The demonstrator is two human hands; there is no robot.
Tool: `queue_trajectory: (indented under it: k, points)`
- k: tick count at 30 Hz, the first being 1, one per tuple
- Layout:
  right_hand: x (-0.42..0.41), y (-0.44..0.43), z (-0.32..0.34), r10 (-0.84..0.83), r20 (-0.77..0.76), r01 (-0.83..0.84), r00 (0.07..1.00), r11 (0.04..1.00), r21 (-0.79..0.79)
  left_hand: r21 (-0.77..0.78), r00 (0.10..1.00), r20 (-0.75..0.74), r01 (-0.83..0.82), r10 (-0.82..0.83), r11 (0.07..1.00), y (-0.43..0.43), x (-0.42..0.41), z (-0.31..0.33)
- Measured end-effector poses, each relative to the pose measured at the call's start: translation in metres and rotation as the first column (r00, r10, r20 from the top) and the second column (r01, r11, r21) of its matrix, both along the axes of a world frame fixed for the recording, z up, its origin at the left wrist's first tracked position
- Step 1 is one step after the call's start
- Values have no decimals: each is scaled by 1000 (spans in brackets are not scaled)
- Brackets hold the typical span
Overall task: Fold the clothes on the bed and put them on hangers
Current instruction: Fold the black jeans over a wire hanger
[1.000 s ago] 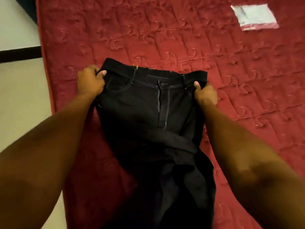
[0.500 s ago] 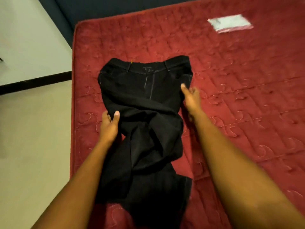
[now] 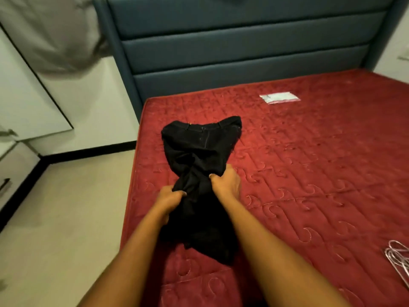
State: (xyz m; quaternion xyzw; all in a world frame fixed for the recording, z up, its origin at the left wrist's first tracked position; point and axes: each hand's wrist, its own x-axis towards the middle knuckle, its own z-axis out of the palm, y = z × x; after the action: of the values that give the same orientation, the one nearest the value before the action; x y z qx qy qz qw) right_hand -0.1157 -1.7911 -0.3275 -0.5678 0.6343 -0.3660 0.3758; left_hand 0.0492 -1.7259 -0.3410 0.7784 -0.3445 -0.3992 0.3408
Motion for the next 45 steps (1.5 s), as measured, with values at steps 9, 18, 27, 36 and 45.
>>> queue_trajectory:
  k: [9, 18, 27, 36, 45]
  points:
    - [6, 63, 124, 465, -549, -634, 694, 757, -161, 137, 903, -426, 129, -59, 982, 70, -35, 28]
    - [39, 112, 29, 536, -625, -732, 568, 676, -86, 170, 910, -153, -361, 386, 917, 118, 75, -15]
    - [9, 116, -30, 519, -829, -583, 206, 746, 322, 29, 828, -482, -310, 285, 950, 145, 68, 6]
    - [-10, 116, 60, -52, -802, -509, 595, 748, -426, -192, 603, -781, 17, -164, 981, 156, 58, 20]
    - [33, 155, 12, 926, -22, -766, 378, 325, 555, 350, 990, 90, -130, 104, 928, 175, 122, -25]
